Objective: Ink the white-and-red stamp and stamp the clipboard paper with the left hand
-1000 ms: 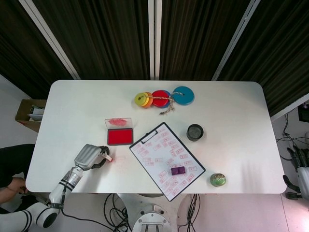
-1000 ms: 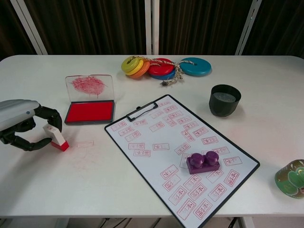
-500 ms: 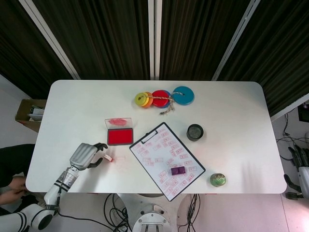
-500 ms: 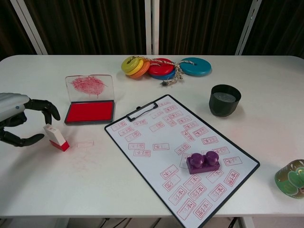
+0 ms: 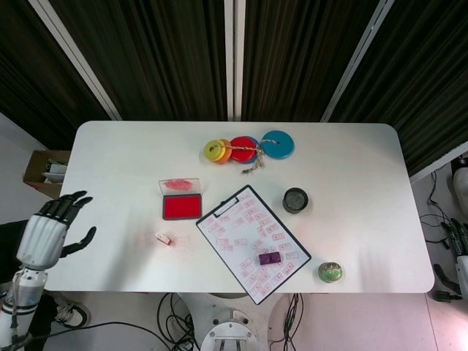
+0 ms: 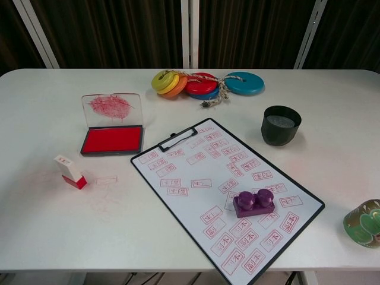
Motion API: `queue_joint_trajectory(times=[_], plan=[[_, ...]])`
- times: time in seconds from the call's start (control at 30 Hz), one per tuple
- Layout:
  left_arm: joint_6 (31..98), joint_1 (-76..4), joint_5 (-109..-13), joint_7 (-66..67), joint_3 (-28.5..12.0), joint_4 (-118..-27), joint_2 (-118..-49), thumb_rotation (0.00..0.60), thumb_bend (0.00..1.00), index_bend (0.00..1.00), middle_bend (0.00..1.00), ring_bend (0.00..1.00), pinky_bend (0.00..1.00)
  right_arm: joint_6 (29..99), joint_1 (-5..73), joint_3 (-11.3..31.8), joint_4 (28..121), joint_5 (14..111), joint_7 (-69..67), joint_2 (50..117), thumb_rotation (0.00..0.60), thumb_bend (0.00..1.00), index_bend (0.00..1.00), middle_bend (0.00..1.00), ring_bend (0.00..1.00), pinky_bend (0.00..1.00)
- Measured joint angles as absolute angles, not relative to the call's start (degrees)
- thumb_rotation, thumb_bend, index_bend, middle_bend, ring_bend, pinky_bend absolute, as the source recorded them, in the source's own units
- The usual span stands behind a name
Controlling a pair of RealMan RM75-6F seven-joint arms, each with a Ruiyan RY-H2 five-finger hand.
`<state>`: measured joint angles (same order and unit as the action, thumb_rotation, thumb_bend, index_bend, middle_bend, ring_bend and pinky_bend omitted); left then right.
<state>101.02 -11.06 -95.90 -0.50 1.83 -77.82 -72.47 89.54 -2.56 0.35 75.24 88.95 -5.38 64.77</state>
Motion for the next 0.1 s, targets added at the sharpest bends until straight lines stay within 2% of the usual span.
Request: queue_joint_trajectory(times=[0.1], plan=[[102.3,-7.5,-96.0,-2.2,3.1,-77.1,-69.5,0.202,0.27,0.15,0.16,0.12,0.22,89.3,-2.7,0.3,75.0,88.7,-5.4,64.6,0.600,0.22,0.00,0.00,0.00,0.00]])
